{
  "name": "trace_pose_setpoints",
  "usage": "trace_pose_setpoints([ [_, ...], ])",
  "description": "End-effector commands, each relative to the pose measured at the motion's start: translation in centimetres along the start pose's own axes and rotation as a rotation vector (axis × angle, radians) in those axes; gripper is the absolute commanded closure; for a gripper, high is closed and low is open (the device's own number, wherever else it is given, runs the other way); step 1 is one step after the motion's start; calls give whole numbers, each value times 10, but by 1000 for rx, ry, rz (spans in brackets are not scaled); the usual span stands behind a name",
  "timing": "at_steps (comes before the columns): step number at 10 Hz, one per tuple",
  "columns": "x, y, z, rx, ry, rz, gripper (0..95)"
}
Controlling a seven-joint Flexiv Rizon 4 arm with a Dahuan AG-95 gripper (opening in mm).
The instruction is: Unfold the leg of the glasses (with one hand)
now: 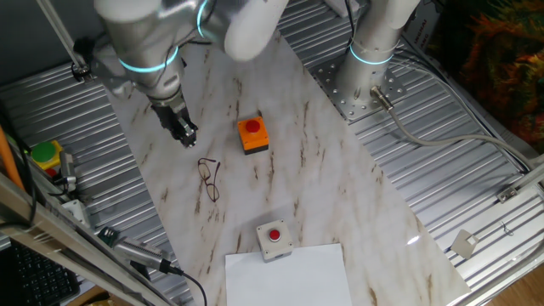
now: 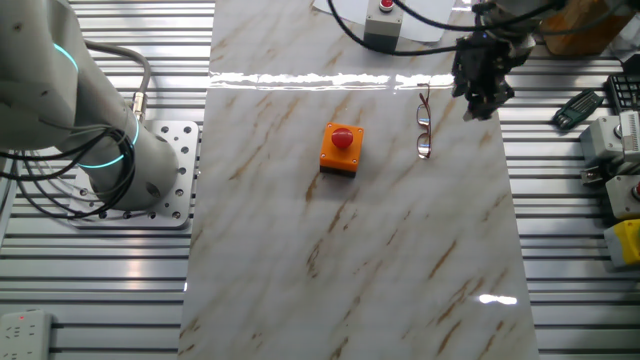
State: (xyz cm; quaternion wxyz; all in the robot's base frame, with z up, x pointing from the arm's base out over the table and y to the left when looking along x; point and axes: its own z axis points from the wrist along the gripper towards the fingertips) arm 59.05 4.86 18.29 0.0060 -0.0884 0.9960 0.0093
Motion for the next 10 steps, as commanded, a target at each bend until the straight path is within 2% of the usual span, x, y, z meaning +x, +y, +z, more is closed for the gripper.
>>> trace_pose_setpoints([
  [1, 4, 7, -12, -37, -39, 103, 570],
  [4, 4, 7, -12, -33, -50, 74, 570],
  [10, 4, 7, -12, -33, -40, 46, 570],
])
